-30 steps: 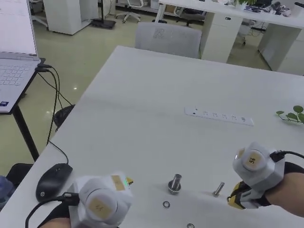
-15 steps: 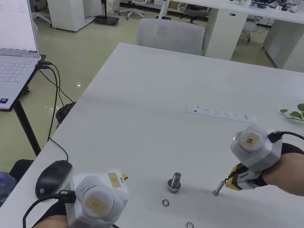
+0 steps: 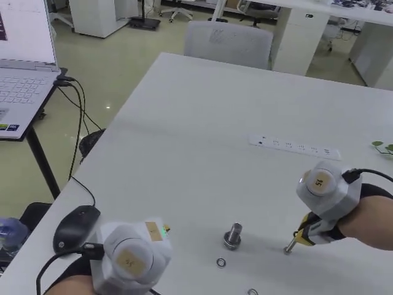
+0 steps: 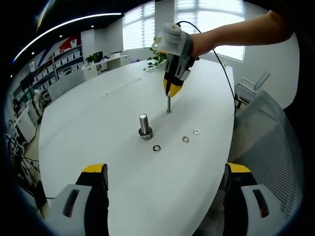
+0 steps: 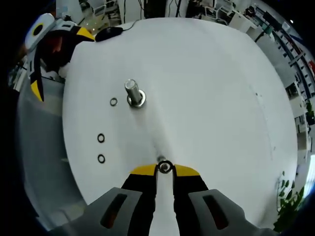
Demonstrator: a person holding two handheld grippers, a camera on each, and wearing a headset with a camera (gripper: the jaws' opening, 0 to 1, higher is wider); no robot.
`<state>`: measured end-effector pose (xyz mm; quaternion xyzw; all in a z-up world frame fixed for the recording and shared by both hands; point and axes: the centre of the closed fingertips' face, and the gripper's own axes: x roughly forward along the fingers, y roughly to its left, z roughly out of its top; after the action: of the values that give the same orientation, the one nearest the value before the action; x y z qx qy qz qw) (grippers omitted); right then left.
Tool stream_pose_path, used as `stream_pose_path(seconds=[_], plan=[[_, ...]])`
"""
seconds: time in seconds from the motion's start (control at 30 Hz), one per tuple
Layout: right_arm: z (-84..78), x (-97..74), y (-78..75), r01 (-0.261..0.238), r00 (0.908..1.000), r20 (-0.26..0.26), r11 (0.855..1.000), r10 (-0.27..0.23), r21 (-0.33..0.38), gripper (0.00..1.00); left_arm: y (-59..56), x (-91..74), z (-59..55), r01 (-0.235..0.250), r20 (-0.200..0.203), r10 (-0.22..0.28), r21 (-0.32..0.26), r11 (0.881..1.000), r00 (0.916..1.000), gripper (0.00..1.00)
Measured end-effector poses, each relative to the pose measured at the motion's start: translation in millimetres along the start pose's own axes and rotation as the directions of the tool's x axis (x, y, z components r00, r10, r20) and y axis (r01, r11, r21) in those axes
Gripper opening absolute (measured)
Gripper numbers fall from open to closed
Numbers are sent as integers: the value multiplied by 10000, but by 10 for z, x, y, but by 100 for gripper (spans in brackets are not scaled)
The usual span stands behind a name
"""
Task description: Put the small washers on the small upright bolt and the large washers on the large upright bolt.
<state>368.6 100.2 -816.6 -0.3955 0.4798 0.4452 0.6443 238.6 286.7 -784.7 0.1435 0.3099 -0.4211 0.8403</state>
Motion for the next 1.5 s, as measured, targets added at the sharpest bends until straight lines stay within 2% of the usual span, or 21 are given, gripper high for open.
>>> stream_pose_path(seconds=[0.57, 1.07, 1.5], plan=[[-6, 20, 21, -129, 9998, -166, 9999, 128, -30, 12, 5, 37, -6, 147, -69, -147, 64, 9999, 9999, 94], [-38, 196, 58, -311, 9991, -273, 9995, 310, -34, 12, 5, 4, -53, 31, -132, -30, 40, 10000, 9999, 93], [-106, 394, 67, -565, 9973, -482, 9983, 558, -137, 12, -19, 1, -110, 20, -341, -22, -81, 10000, 9994, 91]])
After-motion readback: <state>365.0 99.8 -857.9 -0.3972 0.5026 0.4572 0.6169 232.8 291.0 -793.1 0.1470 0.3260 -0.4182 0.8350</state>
